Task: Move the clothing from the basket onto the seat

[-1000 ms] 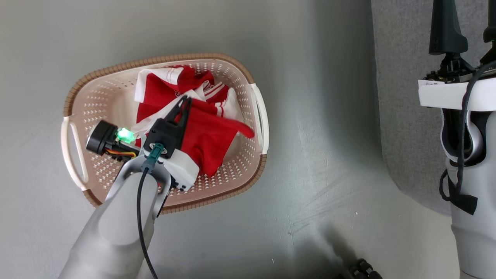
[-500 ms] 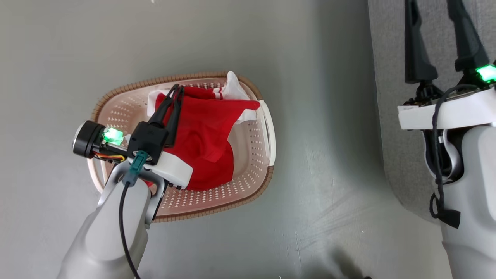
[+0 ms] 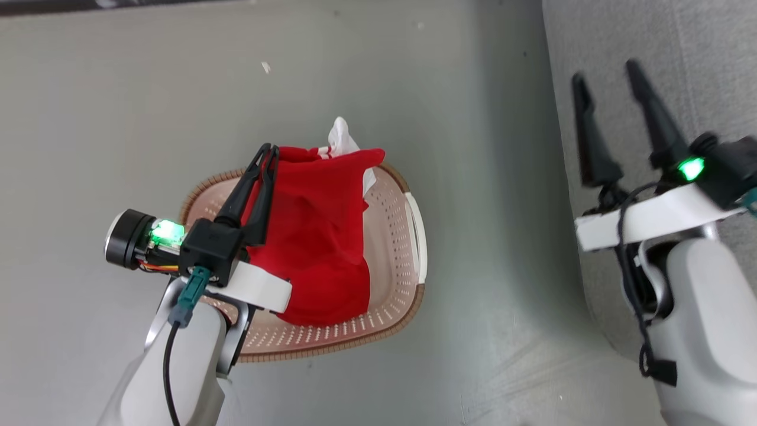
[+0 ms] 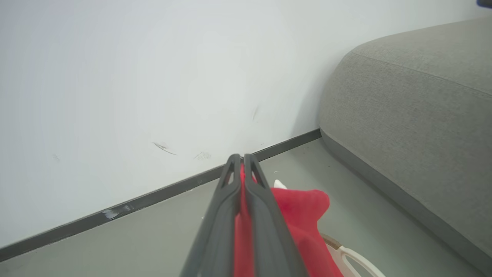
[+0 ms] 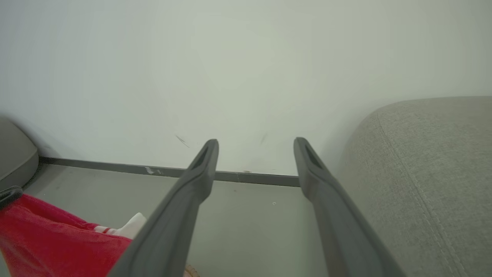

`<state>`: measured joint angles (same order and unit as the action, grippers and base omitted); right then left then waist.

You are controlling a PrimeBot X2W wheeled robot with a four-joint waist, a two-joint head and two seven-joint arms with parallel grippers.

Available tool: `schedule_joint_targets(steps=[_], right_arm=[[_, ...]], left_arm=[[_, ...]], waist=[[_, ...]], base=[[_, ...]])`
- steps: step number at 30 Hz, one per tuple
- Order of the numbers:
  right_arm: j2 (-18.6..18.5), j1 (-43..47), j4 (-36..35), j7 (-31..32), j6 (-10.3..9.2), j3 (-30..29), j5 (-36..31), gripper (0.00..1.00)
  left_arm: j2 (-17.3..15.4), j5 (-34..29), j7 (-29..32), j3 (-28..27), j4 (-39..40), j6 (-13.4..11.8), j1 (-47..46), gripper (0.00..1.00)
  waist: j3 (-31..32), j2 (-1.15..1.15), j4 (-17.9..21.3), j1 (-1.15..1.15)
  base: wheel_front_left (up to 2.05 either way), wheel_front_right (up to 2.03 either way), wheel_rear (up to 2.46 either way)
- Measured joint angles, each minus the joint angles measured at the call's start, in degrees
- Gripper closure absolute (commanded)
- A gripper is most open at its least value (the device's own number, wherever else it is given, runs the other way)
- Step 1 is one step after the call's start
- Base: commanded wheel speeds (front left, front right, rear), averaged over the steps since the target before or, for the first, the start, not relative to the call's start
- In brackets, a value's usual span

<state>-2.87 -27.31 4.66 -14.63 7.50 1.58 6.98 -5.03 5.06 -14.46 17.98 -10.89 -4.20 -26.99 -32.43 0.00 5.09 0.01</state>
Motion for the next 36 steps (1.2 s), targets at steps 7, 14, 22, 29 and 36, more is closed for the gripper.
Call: schedule_joint_targets(steps=[7,14,22,29,36], right_arm=[[-1.7,2.9,2.5,0.0,0.00,5.1,0.1,0.00],[-2.9,5.5,4.8,0.0,0.00,8.6,0.8,0.00],[-4.4,8.7,7.5,0.0,0.00,15.2,3.0,0.00],[-5.6,9.6,9.6,0.0,0.00,24.0,6.1,0.00],[-6.1,9.8,11.4,0.0,0.00,31.8,12.2,0.00]], left_arm=[[-0.5,0.5,0.0,0.2,3.6,1.4,1.9,1.00],[-1.8,0.5,0.0,0.7,6.3,3.0,2.2,1.00],[-2.7,0.5,0.0,1.3,8.1,4.7,2.9,1.00],[-2.8,0.6,0.2,3.0,9.5,6.2,2.9,1.00],[-2.8,0.6,2.2,4.6,11.7,7.6,1.9,1.00]], waist=[[5.0,0.00,-0.7,0.00],[10.0,0.00,-1.3,0.00],[15.5,0.00,-1.7,0.00],[19.9,0.00,-1.9,-0.01],[23.7,0.00,-2.3,0.00]], base=[[0.00,0.00,0.00],[0.00,0.00,0.00],[0.00,0.00,0.00],[0.00,0.00,0.00],[0.00,0.00,0.00]])
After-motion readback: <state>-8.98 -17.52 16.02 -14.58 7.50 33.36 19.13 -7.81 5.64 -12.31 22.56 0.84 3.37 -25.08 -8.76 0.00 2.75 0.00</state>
